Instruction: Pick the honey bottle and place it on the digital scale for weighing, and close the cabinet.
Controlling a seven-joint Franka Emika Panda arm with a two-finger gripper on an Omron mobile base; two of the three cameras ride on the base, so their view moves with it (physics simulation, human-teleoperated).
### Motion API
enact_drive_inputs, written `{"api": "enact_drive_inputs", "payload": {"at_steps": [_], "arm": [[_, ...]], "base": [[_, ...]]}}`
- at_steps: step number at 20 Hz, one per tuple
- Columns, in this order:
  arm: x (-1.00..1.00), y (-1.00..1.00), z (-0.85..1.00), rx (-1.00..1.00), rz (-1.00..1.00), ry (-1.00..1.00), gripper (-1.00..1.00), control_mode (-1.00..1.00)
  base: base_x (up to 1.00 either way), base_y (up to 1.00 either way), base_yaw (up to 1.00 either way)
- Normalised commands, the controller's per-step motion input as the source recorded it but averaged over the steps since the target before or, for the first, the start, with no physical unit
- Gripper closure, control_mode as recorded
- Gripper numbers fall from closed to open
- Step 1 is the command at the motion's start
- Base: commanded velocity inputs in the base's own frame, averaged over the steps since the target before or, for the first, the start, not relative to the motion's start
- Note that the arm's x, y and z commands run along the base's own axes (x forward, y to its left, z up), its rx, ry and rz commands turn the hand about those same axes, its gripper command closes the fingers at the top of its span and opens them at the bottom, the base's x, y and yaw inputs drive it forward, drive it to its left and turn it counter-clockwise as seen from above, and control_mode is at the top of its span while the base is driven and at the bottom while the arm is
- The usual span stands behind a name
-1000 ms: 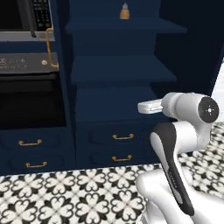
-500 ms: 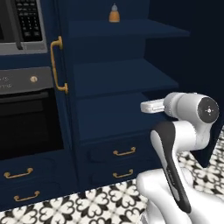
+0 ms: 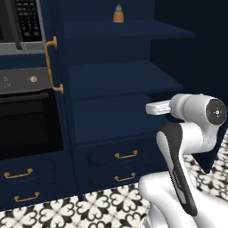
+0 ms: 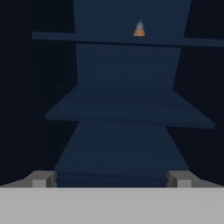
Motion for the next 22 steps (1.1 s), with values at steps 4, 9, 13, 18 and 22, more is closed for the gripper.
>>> {"api": "enact_drive_inputs", "payload": {"at_steps": [4,9,13,18,22], "arm": [[0.0,0.0,0.0,0.0,0.0,0.0,-1.0,1.0],[0.0,0.0,0.0,0.0,0.0,0.0,-1.0,1.0],[0.0,0.0,0.0,0.0,0.0,0.0,-1.0,1.0],[0.0,0.0,0.0,0.0,0.0,0.0,-1.0,1.0],[0.0,0.0,0.0,0.0,0.0,0.0,-1.0,1.0]], "base": [[0.14,-0.11,0.1],[0.03,-0.44,0.1],[0.01,-0.26,0.0],[0.17,-0.13,0.0],[0.39,-0.05,0.0]]}}
